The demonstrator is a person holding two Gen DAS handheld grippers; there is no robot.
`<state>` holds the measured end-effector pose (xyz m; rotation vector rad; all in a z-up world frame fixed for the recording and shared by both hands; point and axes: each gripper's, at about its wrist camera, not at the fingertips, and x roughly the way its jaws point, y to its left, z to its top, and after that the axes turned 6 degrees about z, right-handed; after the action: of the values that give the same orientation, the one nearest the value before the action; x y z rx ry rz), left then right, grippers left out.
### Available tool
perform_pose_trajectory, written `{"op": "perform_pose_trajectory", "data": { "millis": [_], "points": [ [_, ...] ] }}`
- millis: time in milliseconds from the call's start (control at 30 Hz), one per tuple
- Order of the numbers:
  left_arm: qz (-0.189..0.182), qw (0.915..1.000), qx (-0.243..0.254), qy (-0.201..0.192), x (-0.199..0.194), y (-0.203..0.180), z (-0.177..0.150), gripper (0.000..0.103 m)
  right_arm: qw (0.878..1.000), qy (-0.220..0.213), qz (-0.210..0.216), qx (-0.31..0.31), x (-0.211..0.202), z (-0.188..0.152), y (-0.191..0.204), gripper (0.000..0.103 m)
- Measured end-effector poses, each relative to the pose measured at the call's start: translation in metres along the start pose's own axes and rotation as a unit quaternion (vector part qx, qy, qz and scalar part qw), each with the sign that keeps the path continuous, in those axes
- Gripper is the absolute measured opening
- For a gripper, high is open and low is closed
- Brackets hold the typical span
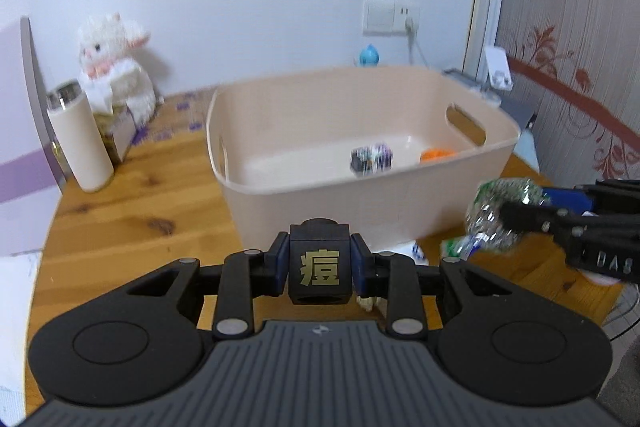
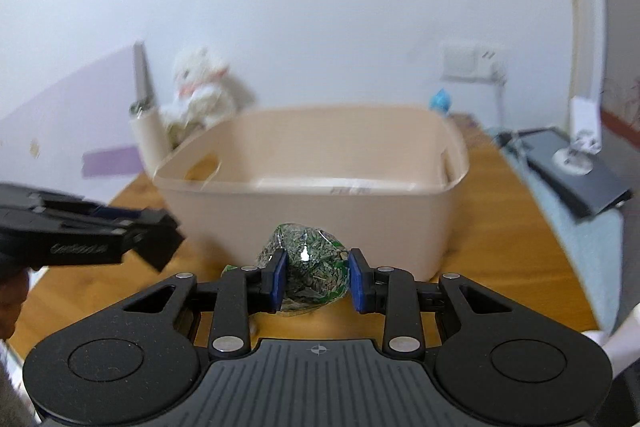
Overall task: Organize objects
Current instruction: 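Lower both held items into the basket and open both grippers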
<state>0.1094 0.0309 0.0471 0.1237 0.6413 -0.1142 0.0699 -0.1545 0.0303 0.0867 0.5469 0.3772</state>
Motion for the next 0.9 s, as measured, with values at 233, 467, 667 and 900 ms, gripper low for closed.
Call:
{"op": "perform_pose_trajectory", "data": {
  "millis": [233,467,667,900],
  "points": [
    [0.013,0.9994,-0.001,-0.033,-0.012,-0.004,0.027,0.033,0.999,-0.048,-0.018,0.003,-0.009,0.028,-0.007,0.03],
    [0.018,0.9984,-0.004,-0.053,-0.001,-0.012,0.054,0.033,0.998,-0.058,-0.037,0.004,0.012,0.048,-0.018,0.03],
    [0.04,0.9984,-0.002,-0.04,0.038,-0.025,0.076,0.033,0.998,-0.045,-0.049,0.004,0.041,0.054,-0.028,0.03],
    [0.063,0.998,-0.002,0.001,0.088,-0.036,0.081,0.033,0.998,-0.017,-0.065,-0.001,0.077,0.054,-0.036,0.03]
  ]
}}
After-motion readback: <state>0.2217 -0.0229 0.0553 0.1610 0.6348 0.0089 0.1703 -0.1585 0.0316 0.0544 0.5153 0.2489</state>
